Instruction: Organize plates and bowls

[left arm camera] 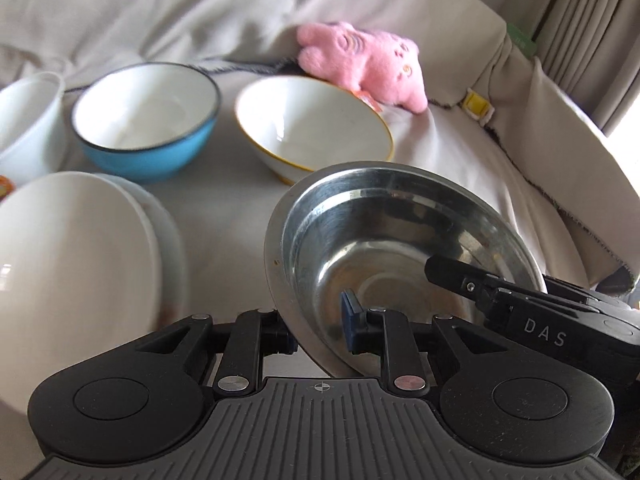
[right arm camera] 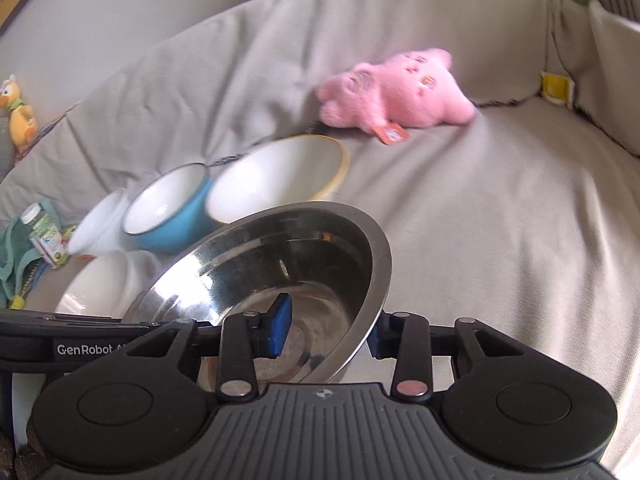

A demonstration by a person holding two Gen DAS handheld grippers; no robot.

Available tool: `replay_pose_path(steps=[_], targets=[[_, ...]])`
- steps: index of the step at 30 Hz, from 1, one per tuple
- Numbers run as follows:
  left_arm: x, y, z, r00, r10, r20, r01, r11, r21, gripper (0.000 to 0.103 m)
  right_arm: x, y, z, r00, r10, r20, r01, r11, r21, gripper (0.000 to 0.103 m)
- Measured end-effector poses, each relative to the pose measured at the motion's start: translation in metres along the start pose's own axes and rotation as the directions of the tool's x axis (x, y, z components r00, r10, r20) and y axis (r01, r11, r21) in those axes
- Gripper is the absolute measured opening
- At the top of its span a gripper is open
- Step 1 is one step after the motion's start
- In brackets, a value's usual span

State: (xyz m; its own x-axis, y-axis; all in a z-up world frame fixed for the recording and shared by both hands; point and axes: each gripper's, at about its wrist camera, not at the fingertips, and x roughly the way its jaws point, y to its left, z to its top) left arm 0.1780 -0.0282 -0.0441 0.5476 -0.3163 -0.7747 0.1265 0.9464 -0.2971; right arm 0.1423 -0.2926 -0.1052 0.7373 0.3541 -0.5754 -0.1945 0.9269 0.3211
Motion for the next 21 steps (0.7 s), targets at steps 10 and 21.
replay_pose_path(steps=[10,21], targets=[[-0.062,0.089,0.007,0.995,-0.028,0.099,0.027,1.000,0.013,0.027,-0.006,0.119,0.039,1.000,-0.016,-0.007,0.015,0.988,-0.151,0.040],[-0.073,0.199,-0.016,0.991,-0.024,0.133,0.046,0.986,-0.159,0.028,0.059,0.220,0.017,0.983,-0.030,-0.183,-0.023,0.961,-0.276,0.041]])
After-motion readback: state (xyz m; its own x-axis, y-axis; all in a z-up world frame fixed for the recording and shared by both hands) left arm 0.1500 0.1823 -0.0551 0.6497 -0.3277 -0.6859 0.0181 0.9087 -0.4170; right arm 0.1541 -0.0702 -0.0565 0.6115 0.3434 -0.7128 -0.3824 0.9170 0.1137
